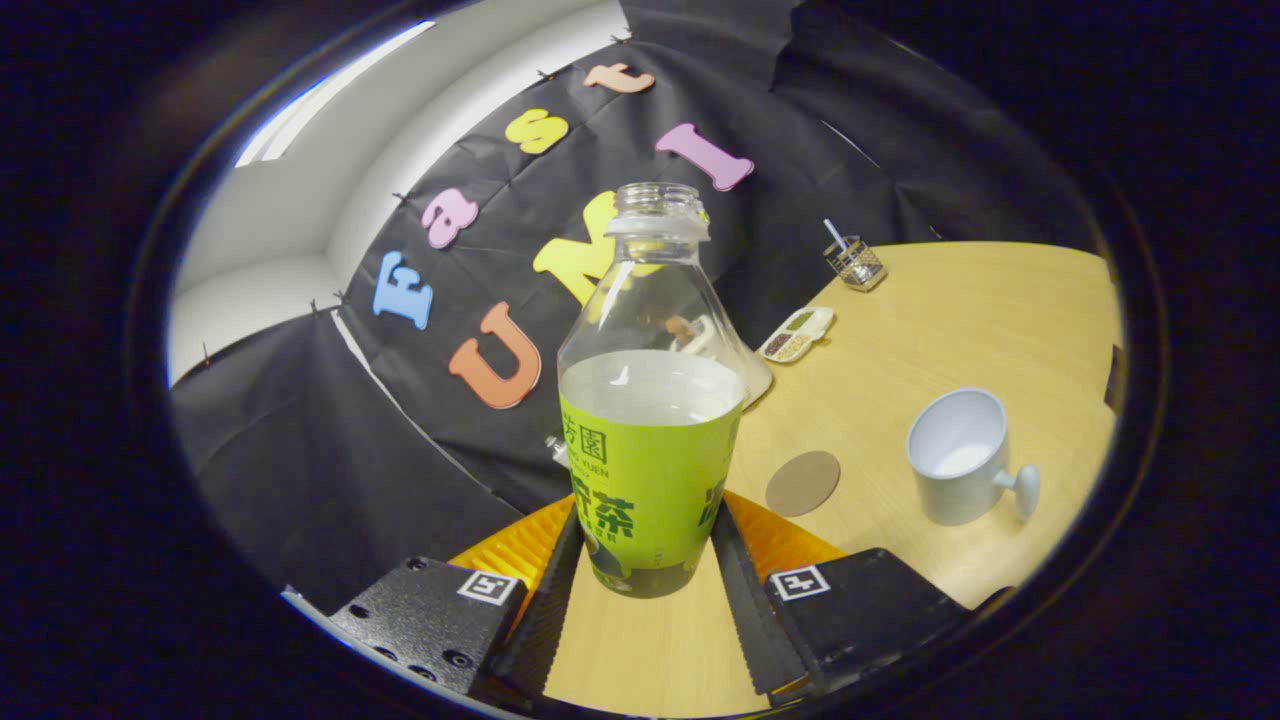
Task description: Take the bottle from table, then pour the juice into the cup, finally place the bottle on the coaster
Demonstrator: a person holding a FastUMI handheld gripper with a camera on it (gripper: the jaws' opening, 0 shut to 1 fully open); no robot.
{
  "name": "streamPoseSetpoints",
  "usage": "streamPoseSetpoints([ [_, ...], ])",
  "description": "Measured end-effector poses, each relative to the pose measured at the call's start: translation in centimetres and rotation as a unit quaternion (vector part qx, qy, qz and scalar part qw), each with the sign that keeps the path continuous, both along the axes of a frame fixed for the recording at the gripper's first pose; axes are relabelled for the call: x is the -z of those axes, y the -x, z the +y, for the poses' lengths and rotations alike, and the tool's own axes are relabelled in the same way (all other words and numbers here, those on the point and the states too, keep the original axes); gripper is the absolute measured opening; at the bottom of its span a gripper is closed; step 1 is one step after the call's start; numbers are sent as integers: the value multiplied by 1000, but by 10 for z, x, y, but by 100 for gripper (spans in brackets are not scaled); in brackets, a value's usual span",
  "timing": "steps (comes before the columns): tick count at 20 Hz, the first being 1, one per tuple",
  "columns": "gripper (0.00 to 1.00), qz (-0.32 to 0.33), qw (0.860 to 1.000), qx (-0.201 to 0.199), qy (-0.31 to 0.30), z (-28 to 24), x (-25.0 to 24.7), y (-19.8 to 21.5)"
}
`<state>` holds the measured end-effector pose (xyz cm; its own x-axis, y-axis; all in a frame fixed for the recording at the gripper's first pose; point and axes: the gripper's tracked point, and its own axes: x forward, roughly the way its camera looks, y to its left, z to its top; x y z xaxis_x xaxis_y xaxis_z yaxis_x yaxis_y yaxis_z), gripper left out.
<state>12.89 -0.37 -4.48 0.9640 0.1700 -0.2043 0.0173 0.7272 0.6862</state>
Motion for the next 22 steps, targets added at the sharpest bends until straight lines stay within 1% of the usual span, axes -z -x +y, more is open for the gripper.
streamPoseSetpoints([
  [4, 77, 20, 995, 14, 100, -7, 7, -5],
  [7, 78, 23, 988, 31, 147, -15, 4, -10],
  [12, 78, 17, 973, 56, 223, -28, -9, -27],
  [18, 78, 21, 959, 89, 269, -43, -10, -54],
  [22, 78, 14, 956, 103, 274, -53, -3, -85],
])
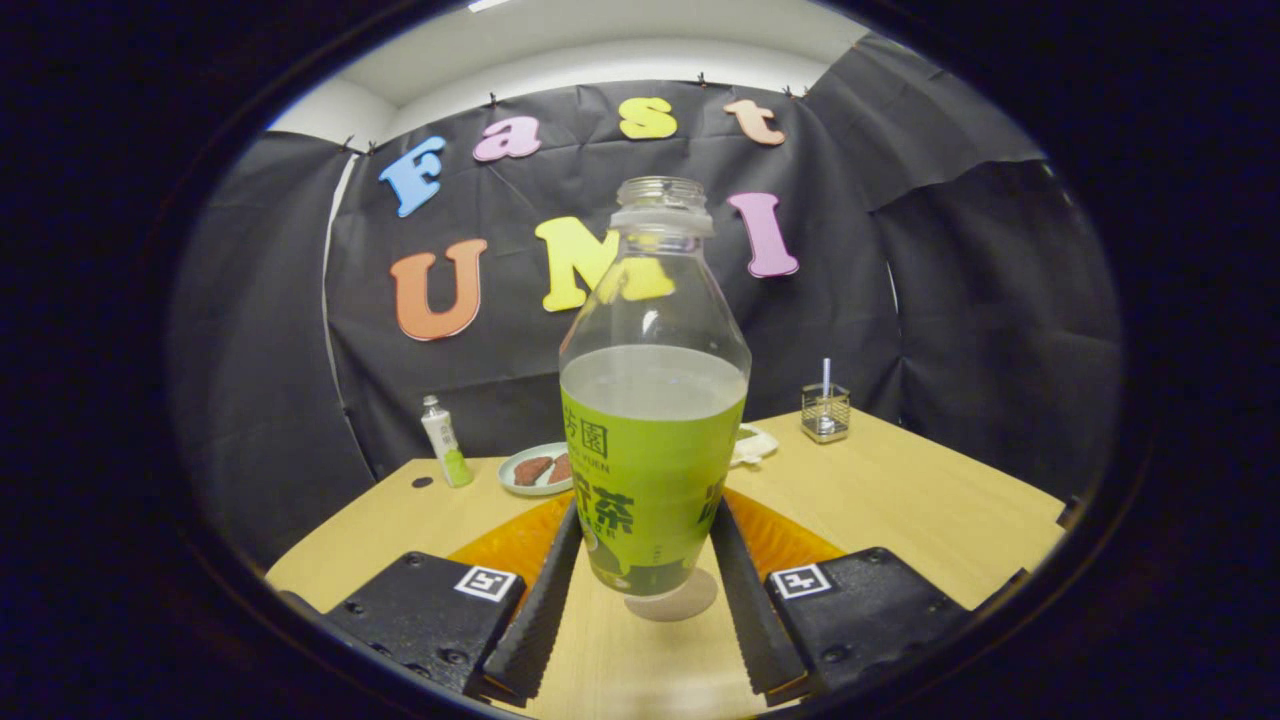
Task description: Take the bottle from table, then pour the juice into the cup, finally place the bottle on the coaster
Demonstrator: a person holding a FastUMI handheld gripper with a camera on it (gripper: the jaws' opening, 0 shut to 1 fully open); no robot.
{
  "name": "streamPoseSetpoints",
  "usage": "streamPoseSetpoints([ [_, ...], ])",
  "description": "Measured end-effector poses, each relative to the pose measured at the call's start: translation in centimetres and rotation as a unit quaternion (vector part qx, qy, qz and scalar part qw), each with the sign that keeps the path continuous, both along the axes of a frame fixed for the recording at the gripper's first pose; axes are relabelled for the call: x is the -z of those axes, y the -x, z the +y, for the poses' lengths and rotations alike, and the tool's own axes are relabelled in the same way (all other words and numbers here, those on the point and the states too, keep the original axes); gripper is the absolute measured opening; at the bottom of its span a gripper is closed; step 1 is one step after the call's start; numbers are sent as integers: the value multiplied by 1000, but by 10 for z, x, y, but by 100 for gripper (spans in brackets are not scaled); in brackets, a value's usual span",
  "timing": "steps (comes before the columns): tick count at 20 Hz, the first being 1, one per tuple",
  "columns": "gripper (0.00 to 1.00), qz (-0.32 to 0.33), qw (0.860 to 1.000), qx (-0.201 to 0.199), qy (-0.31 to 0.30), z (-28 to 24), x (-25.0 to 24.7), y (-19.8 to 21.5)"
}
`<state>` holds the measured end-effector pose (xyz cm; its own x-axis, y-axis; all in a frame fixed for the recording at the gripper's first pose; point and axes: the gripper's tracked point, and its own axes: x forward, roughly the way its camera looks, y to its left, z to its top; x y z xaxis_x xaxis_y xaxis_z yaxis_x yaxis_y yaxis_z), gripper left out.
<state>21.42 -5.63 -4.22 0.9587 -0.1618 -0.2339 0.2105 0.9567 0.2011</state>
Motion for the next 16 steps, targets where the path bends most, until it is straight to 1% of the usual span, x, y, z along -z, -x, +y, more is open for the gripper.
streamPoseSetpoints([
  [4, 78, 10, 1000, -2, 12, -4, 20, -28],
  [7, 78, 31, 999, -3, 22, -6, 41, -41],
  [13, 78, 65, 997, -3, 39, -15, 76, -51],
  [16, 78, 80, 996, -8, 31, -14, 94, -57],
])
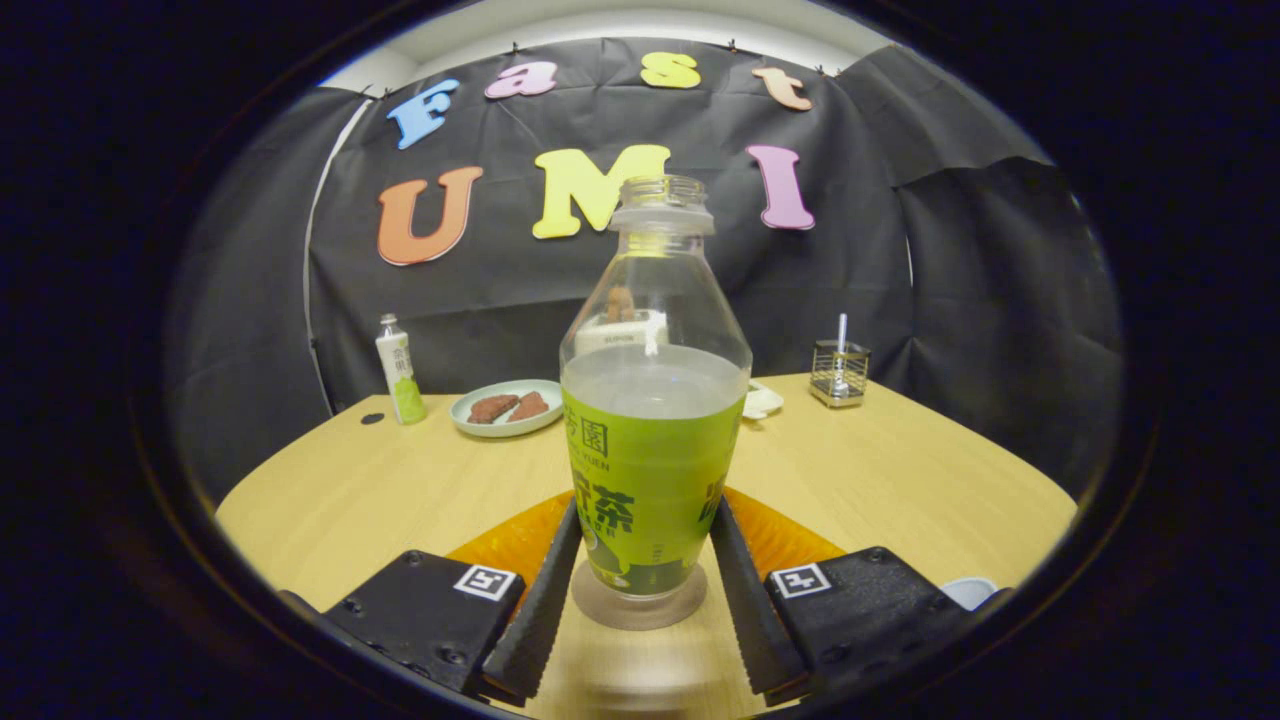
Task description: Take the bottle from table, then pour the juice into the cup, finally place the bottle on the coaster
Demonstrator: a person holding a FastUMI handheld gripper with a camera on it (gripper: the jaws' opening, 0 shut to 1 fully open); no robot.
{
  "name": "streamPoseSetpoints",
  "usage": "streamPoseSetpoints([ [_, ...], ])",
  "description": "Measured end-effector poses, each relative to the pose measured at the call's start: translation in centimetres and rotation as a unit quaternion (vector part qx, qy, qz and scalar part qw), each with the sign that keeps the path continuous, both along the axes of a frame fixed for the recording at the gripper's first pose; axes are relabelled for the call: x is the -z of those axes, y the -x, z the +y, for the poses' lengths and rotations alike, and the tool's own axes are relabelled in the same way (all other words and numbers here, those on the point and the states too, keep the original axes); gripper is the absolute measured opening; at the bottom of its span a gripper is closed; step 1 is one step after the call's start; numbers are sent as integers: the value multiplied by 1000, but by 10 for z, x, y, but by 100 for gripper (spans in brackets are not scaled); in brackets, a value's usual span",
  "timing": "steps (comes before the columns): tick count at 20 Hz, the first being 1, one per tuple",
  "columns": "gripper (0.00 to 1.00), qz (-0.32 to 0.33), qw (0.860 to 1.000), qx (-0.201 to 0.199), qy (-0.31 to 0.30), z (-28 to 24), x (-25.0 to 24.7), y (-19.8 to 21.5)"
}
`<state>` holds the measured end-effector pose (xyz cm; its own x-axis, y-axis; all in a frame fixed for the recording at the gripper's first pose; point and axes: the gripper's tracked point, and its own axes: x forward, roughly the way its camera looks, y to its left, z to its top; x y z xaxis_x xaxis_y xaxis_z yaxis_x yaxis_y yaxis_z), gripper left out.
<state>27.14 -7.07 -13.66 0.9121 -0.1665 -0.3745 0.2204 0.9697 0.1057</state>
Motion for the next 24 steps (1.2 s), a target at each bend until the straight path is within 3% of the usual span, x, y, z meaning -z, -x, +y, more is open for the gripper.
streamPoseSetpoints([
  [13, 84, 41, 998, -34, 29, 6, 25, -9],
  [15, 86, 32, 998, -38, 30, 6, 19, -8],
  [19, 100, 29, 998, -37, 42, 2, 10, 2],
  [24, 100, -6, 997, -40, 67, 4, -25, 26],
])
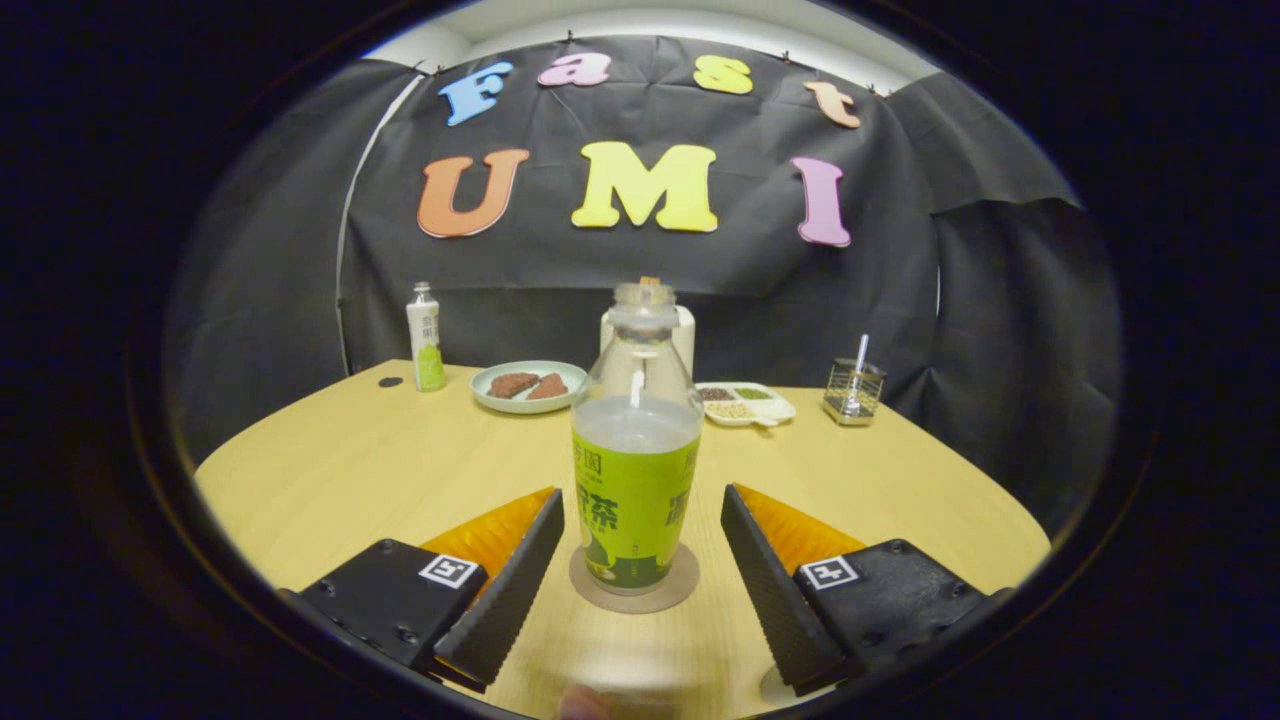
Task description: Take the bottle from table, then pour the juice into the cup, finally place the bottle on the coaster
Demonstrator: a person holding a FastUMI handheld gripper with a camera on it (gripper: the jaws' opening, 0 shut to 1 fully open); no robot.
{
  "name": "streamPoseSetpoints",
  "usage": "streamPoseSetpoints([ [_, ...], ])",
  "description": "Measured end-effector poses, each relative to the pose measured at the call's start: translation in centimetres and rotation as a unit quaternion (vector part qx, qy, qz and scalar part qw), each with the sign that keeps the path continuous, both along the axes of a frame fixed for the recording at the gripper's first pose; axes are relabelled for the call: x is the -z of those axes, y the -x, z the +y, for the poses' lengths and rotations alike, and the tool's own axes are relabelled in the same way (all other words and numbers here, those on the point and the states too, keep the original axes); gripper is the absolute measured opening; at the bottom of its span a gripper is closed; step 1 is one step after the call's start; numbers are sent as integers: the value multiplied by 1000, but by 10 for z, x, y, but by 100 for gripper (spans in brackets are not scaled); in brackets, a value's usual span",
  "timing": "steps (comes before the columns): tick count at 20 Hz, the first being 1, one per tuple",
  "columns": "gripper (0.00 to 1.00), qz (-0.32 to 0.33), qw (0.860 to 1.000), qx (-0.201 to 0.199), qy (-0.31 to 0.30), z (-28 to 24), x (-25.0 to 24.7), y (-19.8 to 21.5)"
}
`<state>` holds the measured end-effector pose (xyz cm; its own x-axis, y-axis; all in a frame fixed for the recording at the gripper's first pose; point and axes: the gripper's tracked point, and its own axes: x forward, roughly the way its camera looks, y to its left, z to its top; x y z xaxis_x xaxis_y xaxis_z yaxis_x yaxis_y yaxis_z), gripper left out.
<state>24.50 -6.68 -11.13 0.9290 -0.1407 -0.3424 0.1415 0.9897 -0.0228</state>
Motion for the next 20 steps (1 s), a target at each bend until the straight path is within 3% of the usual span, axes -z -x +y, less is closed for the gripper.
streamPoseSetpoints([
  [4, 100, -32, 999, -6, 16, 9, -44, 25],
  [12, 100, -119, 993, 10, -10, 9, -138, 97],
  [20, 100, -158, 987, -13, -19, 21, -157, 169],
])
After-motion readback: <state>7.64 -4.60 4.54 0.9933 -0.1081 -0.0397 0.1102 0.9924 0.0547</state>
